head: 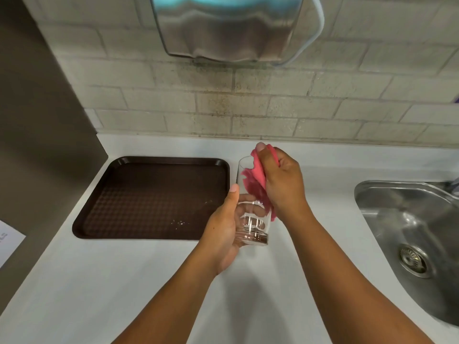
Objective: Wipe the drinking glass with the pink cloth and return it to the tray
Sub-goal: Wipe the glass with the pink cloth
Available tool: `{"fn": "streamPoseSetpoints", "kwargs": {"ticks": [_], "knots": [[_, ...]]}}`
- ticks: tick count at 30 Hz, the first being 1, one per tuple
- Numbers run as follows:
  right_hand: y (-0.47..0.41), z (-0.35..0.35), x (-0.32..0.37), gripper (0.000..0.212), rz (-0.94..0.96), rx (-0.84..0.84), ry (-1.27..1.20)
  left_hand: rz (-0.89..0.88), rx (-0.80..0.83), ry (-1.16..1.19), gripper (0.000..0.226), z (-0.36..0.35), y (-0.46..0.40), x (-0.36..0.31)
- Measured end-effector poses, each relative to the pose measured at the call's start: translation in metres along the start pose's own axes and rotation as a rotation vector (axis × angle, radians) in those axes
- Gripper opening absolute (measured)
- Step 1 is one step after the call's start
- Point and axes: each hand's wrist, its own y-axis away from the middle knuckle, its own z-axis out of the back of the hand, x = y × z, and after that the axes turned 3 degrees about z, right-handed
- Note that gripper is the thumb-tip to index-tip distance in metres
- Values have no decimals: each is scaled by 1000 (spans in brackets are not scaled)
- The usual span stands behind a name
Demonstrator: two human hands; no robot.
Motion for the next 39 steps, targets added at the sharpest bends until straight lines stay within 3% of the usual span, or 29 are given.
{"fn": "streamPoseSetpoints", "kwargs": {"ticks": [3,5,9,14,17,21,27,30,35,39], "knots": [[-3,2,0,49,-81,-59,-37,68,-19,-45,68,2,-1,0],[-9,1,-7,56,-50,-98,57,3,-98,-264,64,3,-2,-1],[-15,1,-17,51,20,-150,106,-118,-110,-590,83,-4,8,-3],[10,-1,-21,30,87,-29,182,-176,-198,-435,79,-13,-1,-4],[41,0,-34,50,53,117,215,-181,-233,-294,53,-12,-9,-16],[89,-6,-45,59,216,240,276,-154,-213,-229,54,-6,-15,-25],[65,-8,-32,57,338,198,541,-203,-87,-195,33,-1,-12,-11],[35,-7,-12,55,289,233,444,-196,-34,-162,50,-3,-9,-15],[8,1,4,48,109,174,169,-170,23,-101,40,-7,-3,-16],[42,3,-9,51,42,209,144,-153,20,-33,51,-3,-4,-19]]}}
